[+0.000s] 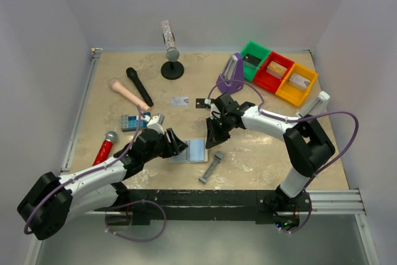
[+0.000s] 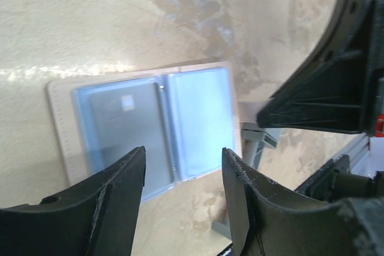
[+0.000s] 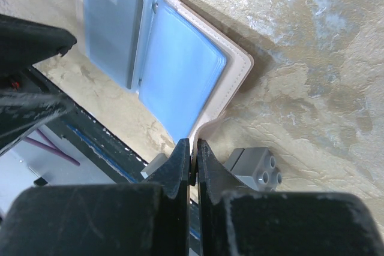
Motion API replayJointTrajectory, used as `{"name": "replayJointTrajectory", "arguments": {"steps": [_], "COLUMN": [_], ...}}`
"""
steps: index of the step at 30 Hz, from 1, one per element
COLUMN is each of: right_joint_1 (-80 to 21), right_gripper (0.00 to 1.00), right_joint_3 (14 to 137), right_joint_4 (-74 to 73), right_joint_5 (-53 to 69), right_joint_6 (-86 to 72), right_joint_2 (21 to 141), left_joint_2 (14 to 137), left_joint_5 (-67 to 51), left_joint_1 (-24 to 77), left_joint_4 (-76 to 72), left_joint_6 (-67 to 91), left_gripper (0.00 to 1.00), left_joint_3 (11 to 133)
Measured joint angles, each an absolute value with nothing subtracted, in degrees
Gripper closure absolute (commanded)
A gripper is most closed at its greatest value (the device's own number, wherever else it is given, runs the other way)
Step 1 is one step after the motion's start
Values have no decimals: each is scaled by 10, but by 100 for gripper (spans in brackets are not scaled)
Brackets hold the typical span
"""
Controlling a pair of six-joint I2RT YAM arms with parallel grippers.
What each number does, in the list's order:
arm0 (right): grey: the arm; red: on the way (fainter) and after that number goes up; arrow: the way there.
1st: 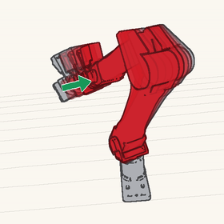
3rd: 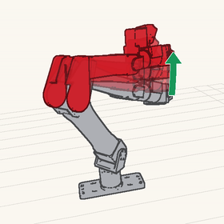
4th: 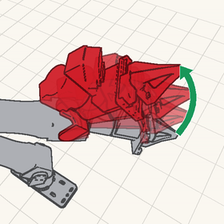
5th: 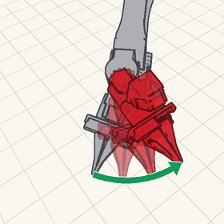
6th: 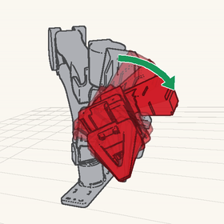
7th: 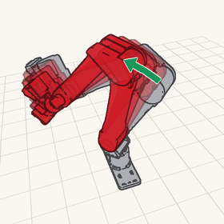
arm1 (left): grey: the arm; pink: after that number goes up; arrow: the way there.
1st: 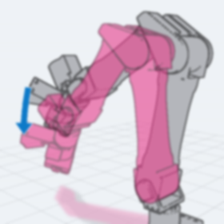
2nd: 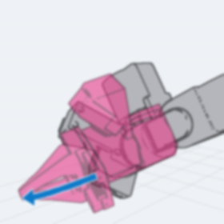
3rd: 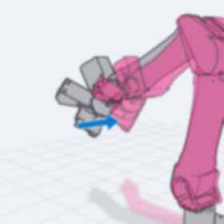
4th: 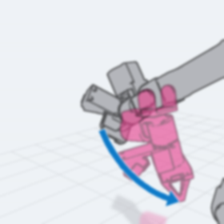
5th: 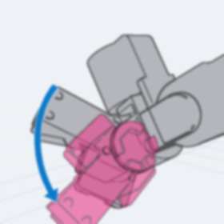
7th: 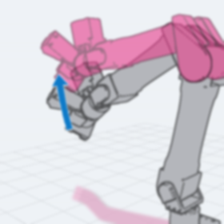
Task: Take the credit cards out of the card holder
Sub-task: Remove the credit card from the card holder.
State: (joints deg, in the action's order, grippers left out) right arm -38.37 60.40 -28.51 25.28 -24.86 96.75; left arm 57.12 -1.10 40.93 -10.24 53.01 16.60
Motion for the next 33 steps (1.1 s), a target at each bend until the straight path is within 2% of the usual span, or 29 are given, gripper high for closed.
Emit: {"name": "replayJointTrajectory", "arguments": {"steps": [12, 33], "right_joint_1": [-384, -384], "right_gripper": [100, 100], "right_joint_3": [601, 601], "right_joint_4": [-282, -282], "right_joint_5": [253, 253], "right_joint_6": [-249, -249], "right_joint_2": [967, 967], "left_joint_2": [587, 619], "left_joint_5": [26, 11], "left_joint_1": [409, 409], "left_joint_4": [-49, -67], "left_joint_6": [535, 534], "left_gripper": [42, 44], "left_joint_3": [164, 164]}}
